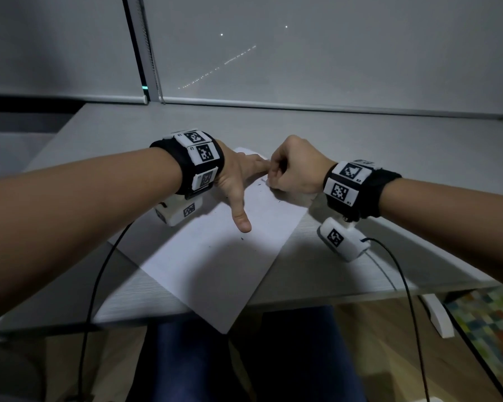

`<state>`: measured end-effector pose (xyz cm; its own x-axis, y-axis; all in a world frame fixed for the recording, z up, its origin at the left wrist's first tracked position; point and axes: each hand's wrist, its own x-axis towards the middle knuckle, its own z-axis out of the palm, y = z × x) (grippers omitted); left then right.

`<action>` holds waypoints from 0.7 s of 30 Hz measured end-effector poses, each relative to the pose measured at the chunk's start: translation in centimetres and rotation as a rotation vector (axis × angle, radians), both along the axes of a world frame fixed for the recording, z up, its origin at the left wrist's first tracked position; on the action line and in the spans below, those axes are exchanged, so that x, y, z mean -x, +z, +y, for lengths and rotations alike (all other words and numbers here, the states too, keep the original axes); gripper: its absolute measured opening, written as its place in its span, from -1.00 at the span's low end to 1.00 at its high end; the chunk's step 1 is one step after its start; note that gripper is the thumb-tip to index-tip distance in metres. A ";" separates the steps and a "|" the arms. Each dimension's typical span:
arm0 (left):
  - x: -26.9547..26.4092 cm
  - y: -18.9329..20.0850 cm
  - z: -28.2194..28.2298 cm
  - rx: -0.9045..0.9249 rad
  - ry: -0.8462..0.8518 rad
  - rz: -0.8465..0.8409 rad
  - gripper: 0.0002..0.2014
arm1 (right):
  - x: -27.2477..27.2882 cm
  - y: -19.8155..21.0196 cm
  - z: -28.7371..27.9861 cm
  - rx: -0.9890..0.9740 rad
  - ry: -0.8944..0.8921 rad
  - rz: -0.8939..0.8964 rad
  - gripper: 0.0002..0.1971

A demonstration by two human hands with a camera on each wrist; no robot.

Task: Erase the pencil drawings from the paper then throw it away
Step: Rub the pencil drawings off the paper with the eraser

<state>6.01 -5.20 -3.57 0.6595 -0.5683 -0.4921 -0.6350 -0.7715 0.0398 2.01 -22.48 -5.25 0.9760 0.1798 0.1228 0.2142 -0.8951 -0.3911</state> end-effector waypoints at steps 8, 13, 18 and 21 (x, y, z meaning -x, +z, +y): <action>0.0 -0.1 0.3 0.014 0.005 0.004 0.61 | -0.9 -0.1 -0.5 0.014 -0.044 0.006 -0.87; -0.2 -0.3 0.1 0.024 0.025 0.029 0.60 | 0.3 -0.4 1.2 -0.044 0.050 0.027 -0.88; 0.0 -0.2 0.3 0.047 0.031 0.046 0.51 | 0.4 -0.3 1.6 -0.035 0.090 0.035 -0.88; 0.4 0.2 0.3 0.009 0.022 -0.002 0.59 | -0.6 0.1 -0.4 0.035 0.003 0.025 -0.89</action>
